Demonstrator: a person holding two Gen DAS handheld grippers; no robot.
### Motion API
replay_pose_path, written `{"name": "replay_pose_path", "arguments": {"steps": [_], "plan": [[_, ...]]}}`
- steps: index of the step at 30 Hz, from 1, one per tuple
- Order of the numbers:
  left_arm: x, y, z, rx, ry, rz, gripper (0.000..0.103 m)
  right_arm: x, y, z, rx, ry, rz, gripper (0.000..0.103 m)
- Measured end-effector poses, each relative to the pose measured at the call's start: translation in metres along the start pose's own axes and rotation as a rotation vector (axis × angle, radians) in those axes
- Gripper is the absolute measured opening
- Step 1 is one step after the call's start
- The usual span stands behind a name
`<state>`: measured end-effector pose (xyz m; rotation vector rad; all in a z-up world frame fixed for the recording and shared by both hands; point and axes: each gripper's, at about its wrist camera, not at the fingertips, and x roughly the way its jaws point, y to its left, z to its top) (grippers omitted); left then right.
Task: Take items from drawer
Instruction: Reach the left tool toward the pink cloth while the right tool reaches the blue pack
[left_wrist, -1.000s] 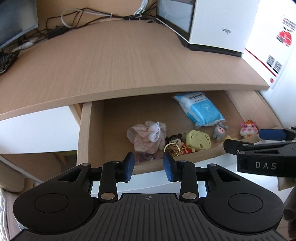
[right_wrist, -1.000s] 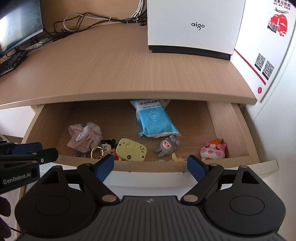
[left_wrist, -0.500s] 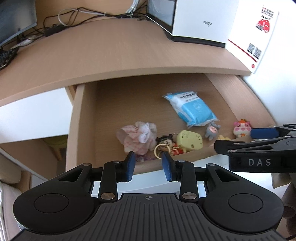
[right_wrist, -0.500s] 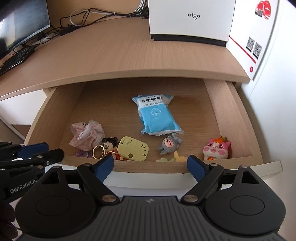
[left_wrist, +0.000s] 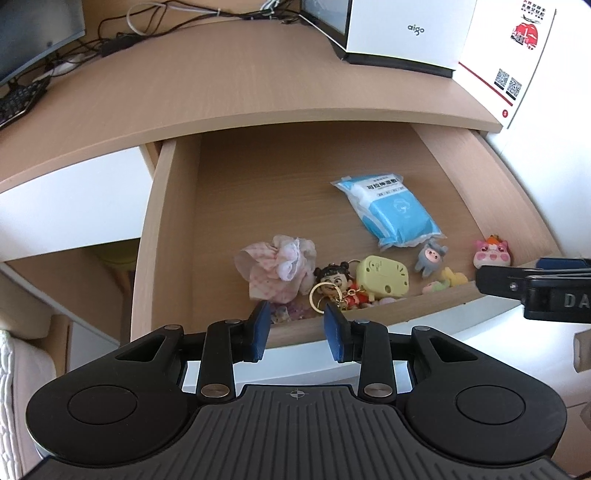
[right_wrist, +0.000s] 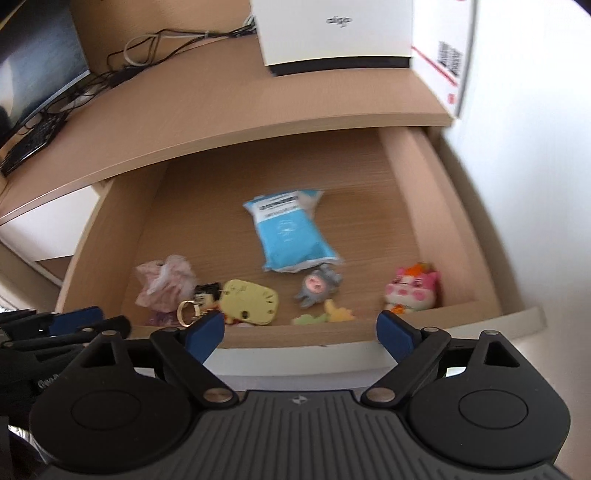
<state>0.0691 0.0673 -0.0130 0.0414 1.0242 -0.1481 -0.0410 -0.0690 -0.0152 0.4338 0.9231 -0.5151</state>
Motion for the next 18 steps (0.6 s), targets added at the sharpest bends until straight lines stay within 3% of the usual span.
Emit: {"name": "replay_pose_path", "arguments": {"steps": [2,3,4,13,18], "plan": [[0.0,0.0,0.001,0.008,0.008,-0.009,0.036,-0.002,-0.003,-0.002,0.012,-0.001,0.002,0.093],[0.001,0.0,0.003,0.018,0.015,-0.023,0.037,-0.001,-0.003,-0.003,0.013,0.007,0.004,0.102],[0.002,0.0,0.005,0.037,0.021,-0.034,0.037,0.0,-0.004,-0.003,0.016,0.019,0.009,0.103],[0.006,-0.001,0.013,0.045,0.074,-0.077,0.037,-0.003,-0.001,-0.01,-0.013,0.012,-0.02,0.103],[0.006,0.001,0.014,0.049,0.086,-0.1,0.038,0.004,0.018,-0.014,-0.101,0.035,-0.112,0.103]]}}
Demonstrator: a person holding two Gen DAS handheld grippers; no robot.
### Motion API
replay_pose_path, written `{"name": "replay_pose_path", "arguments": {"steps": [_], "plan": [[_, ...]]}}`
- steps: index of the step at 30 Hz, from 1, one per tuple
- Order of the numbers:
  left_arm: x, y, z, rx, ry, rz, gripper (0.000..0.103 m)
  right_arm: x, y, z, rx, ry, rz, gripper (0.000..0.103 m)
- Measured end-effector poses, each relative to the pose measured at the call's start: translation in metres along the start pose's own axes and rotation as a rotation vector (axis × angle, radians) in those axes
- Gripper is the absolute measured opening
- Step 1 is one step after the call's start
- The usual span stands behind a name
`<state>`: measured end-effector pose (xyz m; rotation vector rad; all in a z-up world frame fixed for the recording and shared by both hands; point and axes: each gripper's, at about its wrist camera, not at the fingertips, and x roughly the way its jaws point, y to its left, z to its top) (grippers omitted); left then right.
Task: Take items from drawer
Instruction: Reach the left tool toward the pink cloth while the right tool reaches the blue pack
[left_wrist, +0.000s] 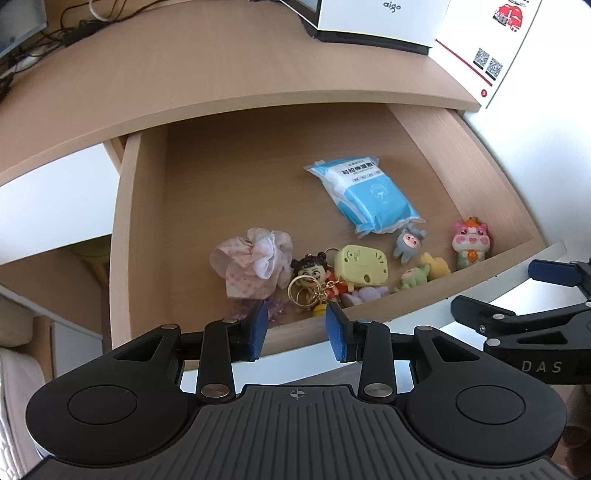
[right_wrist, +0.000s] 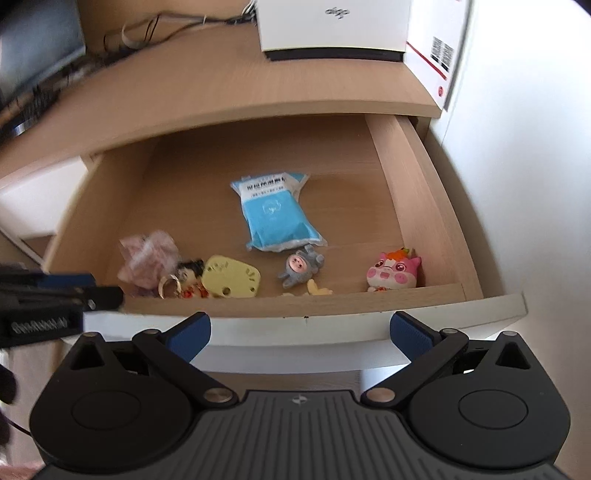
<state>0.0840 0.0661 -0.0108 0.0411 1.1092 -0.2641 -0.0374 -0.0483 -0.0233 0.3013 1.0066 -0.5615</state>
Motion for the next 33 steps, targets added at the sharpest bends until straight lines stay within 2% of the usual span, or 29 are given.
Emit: {"name": "replay_pose_path", "arguments": {"steps": [3,6,9,11,14,17,22,26,30,33], "plan": [[0.001,0.006,0.0,0.002,0.004,-0.038,0.038,0.0,0.0,0.001,0.02,0.0,-0.009,0.103],[0.006,0.021,0.006,-0.053,0.034,-0.118,0.039,0.003,0.0,0.006,0.011,0.023,-0.004,0.103],[0.013,0.034,0.014,-0.112,0.08,-0.186,0.032,0.007,0.002,0.013,0.019,0.044,-0.008,0.103],[0.014,0.04,0.02,-0.114,0.064,-0.205,0.032,0.008,0.006,0.017,0.019,0.051,0.003,0.103],[0.015,0.044,0.03,-0.089,0.04,-0.208,0.033,0.005,0.007,0.024,0.053,0.049,0.078,0.103],[0.017,0.046,0.041,-0.084,0.037,-0.21,0.033,-0.011,0.007,0.035,0.049,-0.022,0.04,0.103],[0.02,0.028,0.051,-0.033,-0.005,-0.132,0.033,-0.018,-0.008,0.062,0.033,-0.086,-0.012,0.103],[0.021,0.016,0.053,-0.057,-0.016,-0.073,0.033,-0.002,-0.016,0.081,-0.009,-0.072,-0.027,0.103],[0.021,0.017,0.051,-0.098,0.005,-0.027,0.033,0.006,-0.021,0.091,-0.023,-0.082,0.041,0.103],[0.022,0.022,0.046,-0.144,0.038,0.0,0.033,0.022,-0.023,0.099,0.013,-0.049,0.064,0.103]]}}
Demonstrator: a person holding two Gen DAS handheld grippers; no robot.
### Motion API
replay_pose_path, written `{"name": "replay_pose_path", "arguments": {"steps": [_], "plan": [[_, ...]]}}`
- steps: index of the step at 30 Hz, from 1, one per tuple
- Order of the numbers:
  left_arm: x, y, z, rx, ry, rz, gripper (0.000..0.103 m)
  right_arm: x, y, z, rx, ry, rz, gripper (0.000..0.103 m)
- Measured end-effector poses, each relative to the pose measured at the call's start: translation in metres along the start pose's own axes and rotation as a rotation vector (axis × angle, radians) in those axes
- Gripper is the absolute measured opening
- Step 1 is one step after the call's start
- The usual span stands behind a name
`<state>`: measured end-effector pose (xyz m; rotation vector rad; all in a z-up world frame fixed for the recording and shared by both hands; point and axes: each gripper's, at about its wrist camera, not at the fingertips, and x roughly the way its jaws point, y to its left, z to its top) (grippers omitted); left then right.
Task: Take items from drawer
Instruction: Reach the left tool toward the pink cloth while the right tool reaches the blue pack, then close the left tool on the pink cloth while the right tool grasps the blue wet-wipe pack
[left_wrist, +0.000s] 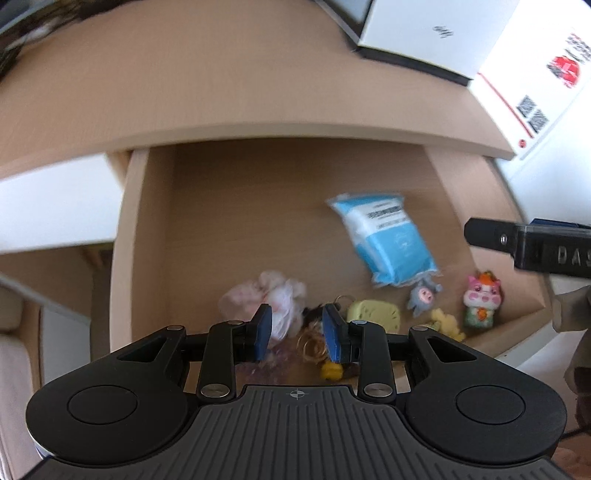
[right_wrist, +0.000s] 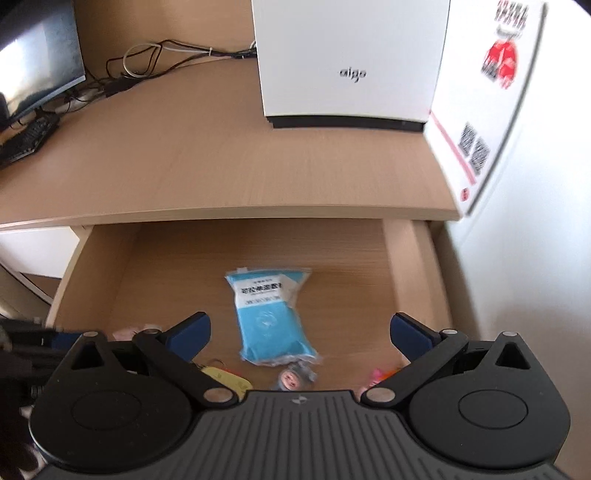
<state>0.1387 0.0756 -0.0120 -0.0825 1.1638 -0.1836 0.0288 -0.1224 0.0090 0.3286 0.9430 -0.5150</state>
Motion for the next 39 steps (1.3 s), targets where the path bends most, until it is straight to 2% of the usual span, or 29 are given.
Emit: {"name": "replay_pose_path", "arguments": {"steps": [4,8,13,18,24,31,39], "plan": [[0.003,0.005,-0.006,-0.043,0.033,0.006,0.033,0.01,-0.006,0.002,0.037,0.023,0.032,0.103],[0.01,0.019,-0.005,-0.164,0.074,-0.034,0.033,0.016,-0.015,0.001,0.051,0.045,0.028,0.103],[0.011,0.056,0.007,-0.341,0.081,-0.025,0.033,0.015,-0.023,0.001,0.023,0.042,-0.015,0.103],[0.028,0.077,0.017,-0.423,0.144,-0.054,0.033,0.014,-0.039,0.005,0.021,0.016,-0.046,0.103],[0.069,0.055,0.027,-0.368,0.238,-0.086,0.033,0.017,-0.059,0.009,0.048,0.015,-0.077,0.103],[0.098,0.028,0.031,-0.227,0.28,0.033,0.033,0.027,-0.053,-0.003,0.008,0.067,-0.087,0.103],[0.089,0.017,0.023,-0.005,0.299,0.101,0.037,0.037,-0.047,-0.013,0.048,0.119,-0.031,0.103]]}}
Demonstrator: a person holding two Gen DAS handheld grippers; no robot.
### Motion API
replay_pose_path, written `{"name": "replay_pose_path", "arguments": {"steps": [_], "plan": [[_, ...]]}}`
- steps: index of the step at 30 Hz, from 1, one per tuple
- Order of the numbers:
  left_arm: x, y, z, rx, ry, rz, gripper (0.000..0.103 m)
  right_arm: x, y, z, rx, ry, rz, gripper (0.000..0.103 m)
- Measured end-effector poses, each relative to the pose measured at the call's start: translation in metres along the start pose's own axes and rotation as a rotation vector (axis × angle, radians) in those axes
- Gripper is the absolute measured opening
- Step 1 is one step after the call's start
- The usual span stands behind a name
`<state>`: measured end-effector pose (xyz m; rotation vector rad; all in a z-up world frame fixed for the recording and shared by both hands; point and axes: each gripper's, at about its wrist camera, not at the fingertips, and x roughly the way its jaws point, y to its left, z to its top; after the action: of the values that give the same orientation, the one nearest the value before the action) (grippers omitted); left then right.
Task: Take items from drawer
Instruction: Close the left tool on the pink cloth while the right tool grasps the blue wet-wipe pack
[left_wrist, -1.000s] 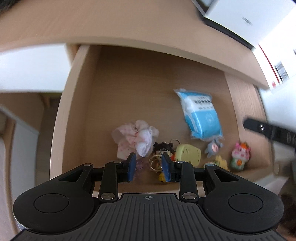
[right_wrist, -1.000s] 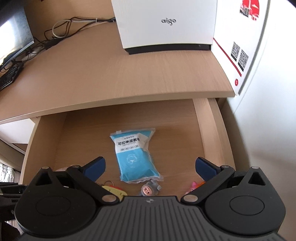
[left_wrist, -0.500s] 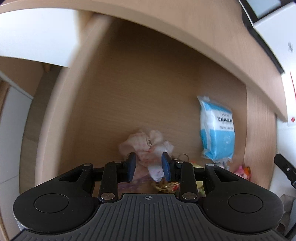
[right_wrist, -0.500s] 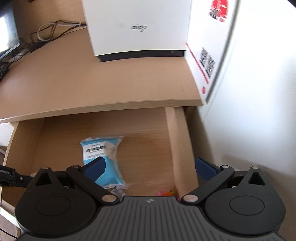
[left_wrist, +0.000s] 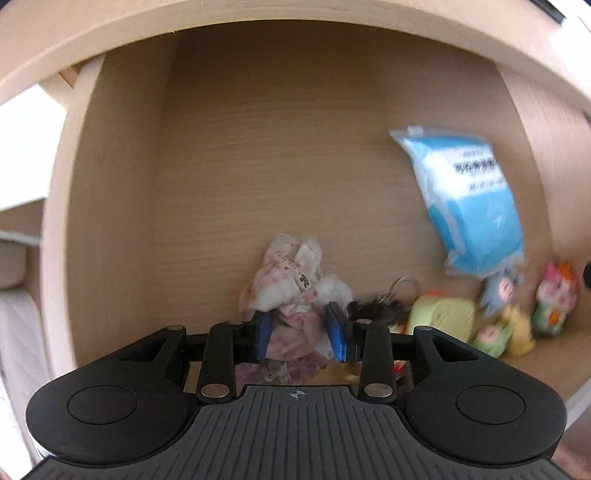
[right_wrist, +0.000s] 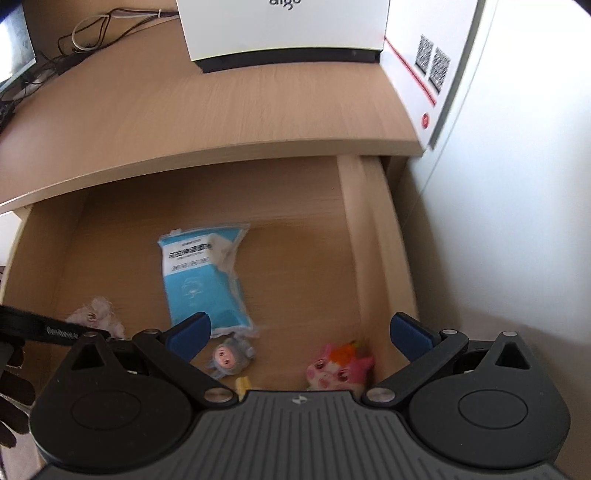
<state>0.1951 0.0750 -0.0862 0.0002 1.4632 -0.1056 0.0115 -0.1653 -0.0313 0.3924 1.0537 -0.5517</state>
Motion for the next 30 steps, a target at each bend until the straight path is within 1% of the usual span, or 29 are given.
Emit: {"name": "replay_pose_path", "arguments": {"steps": [2,6,7,8,9,10,11,12,15,17,19,20,23,26,28,30], "plan": [[0.0,0.005,-0.004,0.004,0.004,0.001,0.037,0.0,0.005,0.0,-0.003,0.001,0.024,0.103],[0.003,0.014,-0.004,-0.019,0.005,-0.066,0.034,-0.001,0.02,0.003,-0.036,0.001,0.054,0.103],[0.003,0.016,-0.005,-0.024,-0.001,-0.087,0.029,-0.002,0.024,0.005,-0.044,-0.001,0.063,0.103],[0.002,0.019,-0.006,-0.037,-0.004,-0.118,0.019,-0.003,0.027,0.006,-0.052,-0.005,0.07,0.103],[-0.001,0.024,-0.008,-0.06,-0.009,-0.162,0.015,-0.003,0.029,0.008,-0.061,-0.009,0.072,0.103],[-0.006,0.03,-0.012,-0.078,-0.018,-0.215,0.014,-0.005,0.032,0.011,-0.069,-0.012,0.065,0.103],[-0.012,0.034,-0.016,-0.081,-0.029,-0.248,0.013,-0.006,0.034,0.013,-0.079,-0.018,0.054,0.103],[-0.02,0.037,-0.021,-0.071,-0.047,-0.265,0.013,-0.008,0.036,0.016,-0.09,-0.027,0.048,0.103],[-0.044,0.045,-0.034,-0.048,-0.094,-0.285,0.011,-0.006,0.04,0.024,-0.108,-0.024,0.067,0.103],[-0.06,0.057,-0.038,-0.034,-0.114,-0.306,0.011,0.009,0.047,0.032,-0.12,0.02,0.09,0.103],[-0.076,0.061,-0.047,0.001,-0.142,-0.322,0.011,0.026,0.06,0.038,-0.155,0.064,0.11,0.103],[-0.082,0.061,-0.044,0.02,-0.153,-0.325,0.011,0.035,0.067,0.04,-0.181,0.081,0.115,0.103],[-0.109,0.064,-0.053,0.079,-0.201,-0.316,0.011,0.062,0.092,0.043,-0.266,0.124,0.096,0.103],[-0.127,0.068,-0.058,0.103,-0.249,-0.31,0.011,0.086,0.109,0.045,-0.31,0.157,0.067,0.102],[-0.135,0.073,-0.061,0.105,-0.266,-0.32,0.011,0.098,0.113,0.047,-0.301,0.178,0.054,0.096],[-0.136,0.074,-0.06,0.107,-0.269,-0.327,0.011,0.106,0.113,0.048,-0.269,0.208,0.044,0.079]]}}
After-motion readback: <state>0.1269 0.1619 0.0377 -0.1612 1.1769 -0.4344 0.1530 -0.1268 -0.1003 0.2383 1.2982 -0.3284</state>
